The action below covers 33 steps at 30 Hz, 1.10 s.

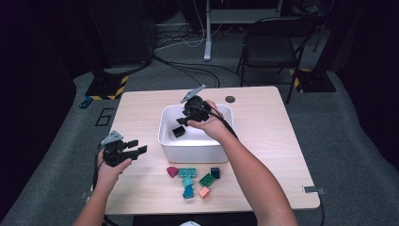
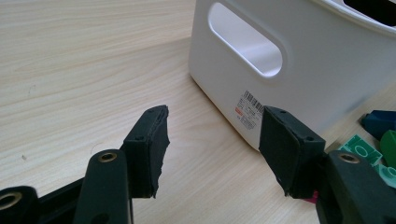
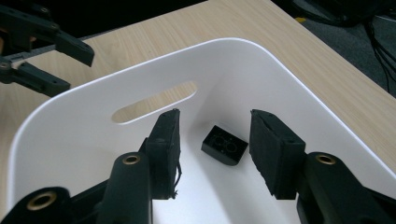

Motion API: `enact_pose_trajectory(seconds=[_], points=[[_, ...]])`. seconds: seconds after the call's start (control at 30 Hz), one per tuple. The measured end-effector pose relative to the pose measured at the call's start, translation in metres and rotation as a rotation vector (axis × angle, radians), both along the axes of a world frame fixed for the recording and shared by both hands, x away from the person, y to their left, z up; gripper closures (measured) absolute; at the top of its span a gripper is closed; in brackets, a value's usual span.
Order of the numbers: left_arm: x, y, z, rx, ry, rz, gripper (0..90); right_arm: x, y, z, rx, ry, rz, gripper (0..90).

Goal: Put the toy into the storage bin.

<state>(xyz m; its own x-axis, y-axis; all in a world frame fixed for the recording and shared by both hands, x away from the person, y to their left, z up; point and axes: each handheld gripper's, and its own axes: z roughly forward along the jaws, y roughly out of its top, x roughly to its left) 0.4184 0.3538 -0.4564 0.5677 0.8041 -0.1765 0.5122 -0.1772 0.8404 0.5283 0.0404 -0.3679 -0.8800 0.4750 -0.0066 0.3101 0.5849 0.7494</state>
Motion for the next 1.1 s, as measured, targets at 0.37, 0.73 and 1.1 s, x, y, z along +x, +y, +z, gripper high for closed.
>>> enact_pose_trajectory(seconds=[0.37,0.73,1.1], points=[[0.0,0.001,0.0,0.005,0.001,0.004,41.8,-0.033,-0.028,0.031,0.038,-0.039,0.013,53.4],[0.0,0.0,-0.001,0.004,0.005,0.01,41.8,-0.075,-0.052,0.045,0.067,-0.067,0.061,53.6],[0.0,0.001,-0.002,0.005,0.005,0.013,41.8,-0.116,-0.072,0.034,0.097,-0.078,0.106,54.0]])
